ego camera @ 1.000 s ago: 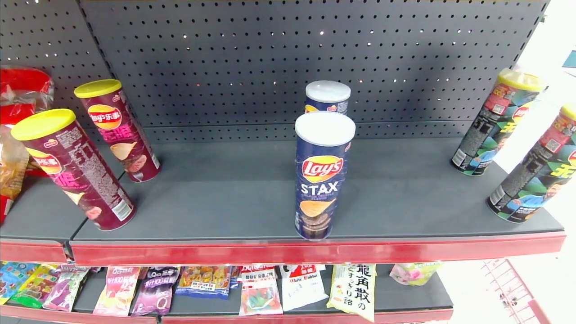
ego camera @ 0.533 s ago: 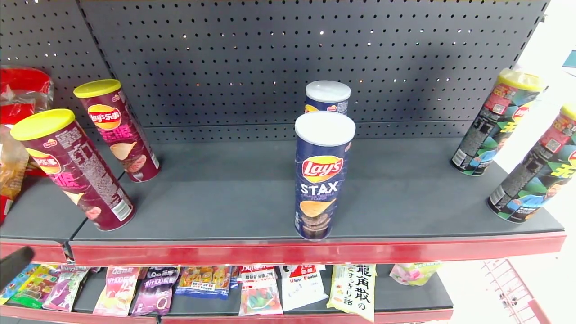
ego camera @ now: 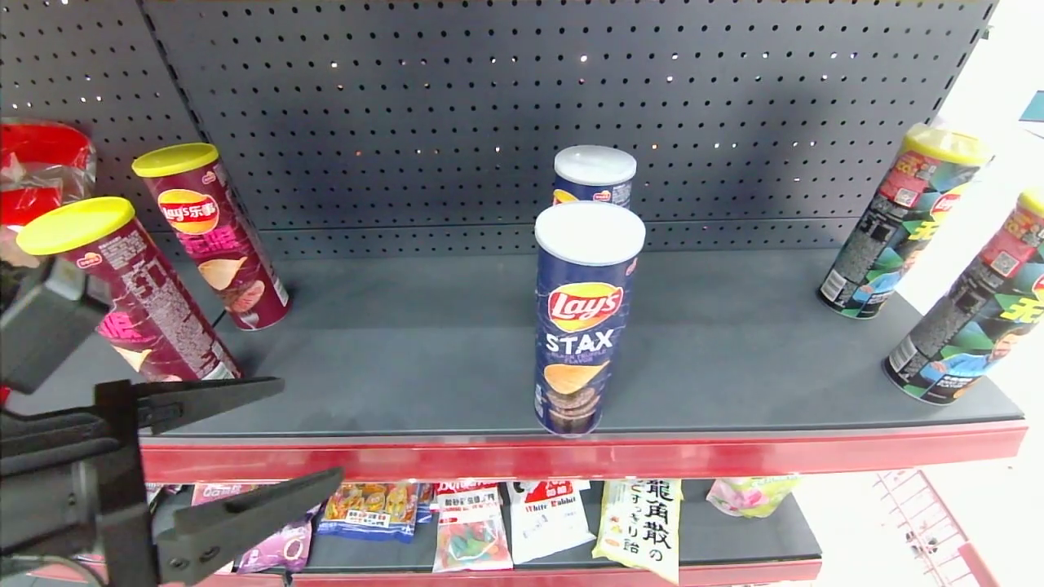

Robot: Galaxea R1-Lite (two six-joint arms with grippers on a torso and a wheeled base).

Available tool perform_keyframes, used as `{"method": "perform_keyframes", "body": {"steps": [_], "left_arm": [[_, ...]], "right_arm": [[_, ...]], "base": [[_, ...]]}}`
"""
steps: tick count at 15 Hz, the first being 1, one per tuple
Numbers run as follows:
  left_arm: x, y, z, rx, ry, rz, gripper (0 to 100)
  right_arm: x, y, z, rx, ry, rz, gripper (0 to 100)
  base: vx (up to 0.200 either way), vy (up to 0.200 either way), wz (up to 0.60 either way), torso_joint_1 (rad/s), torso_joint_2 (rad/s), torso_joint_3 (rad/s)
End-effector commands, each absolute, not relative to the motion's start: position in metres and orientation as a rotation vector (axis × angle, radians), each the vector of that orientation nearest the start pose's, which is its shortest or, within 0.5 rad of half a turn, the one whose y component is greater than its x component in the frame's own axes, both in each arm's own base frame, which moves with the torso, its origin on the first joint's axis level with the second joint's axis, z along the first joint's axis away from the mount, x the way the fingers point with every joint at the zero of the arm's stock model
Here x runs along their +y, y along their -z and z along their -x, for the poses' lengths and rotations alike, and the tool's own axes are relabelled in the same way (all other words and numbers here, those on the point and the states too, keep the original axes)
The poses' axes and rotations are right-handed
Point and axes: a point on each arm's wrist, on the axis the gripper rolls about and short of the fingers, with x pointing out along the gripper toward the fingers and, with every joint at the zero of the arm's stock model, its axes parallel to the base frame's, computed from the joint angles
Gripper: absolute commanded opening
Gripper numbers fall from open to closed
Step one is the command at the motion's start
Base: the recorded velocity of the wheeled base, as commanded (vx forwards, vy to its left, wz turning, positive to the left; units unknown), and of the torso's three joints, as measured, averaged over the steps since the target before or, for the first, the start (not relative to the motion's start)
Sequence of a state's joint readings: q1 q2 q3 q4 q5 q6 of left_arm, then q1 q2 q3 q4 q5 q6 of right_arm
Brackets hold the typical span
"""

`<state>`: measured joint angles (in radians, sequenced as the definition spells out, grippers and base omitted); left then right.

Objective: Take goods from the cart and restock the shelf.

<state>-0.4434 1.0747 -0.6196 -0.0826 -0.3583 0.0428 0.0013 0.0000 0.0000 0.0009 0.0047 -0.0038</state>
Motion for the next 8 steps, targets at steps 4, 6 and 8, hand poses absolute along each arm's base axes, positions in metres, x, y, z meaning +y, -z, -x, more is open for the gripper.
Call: {"method": "perform_keyframes", "body": {"steps": [4,6,8], "left_arm": [[-0.095,-0.193,-0.172,0.504,0.834,-0.179,100],[-0.100,-0.187,-0.182,0.526,0.839,-0.202,100],[-0.112,-0.188,-0.197,0.531,0.862,-0.216,100]], "right_arm": [[0.000,-0.075,0.023,0.002,-0.006,0.005,100],[0.000,-0.075,0.023,0.002,-0.006,0.005,100],[0.000,-0.075,0.023,0.000,-0.006,0.005,100]], "base": [[0.000,0.000,0.00,0.000,0.00,0.000],[0.000,0.000,0.00,0.000,0.00,0.000],[0.000,0.000,0.00,0.000,0.00,0.000]]}}
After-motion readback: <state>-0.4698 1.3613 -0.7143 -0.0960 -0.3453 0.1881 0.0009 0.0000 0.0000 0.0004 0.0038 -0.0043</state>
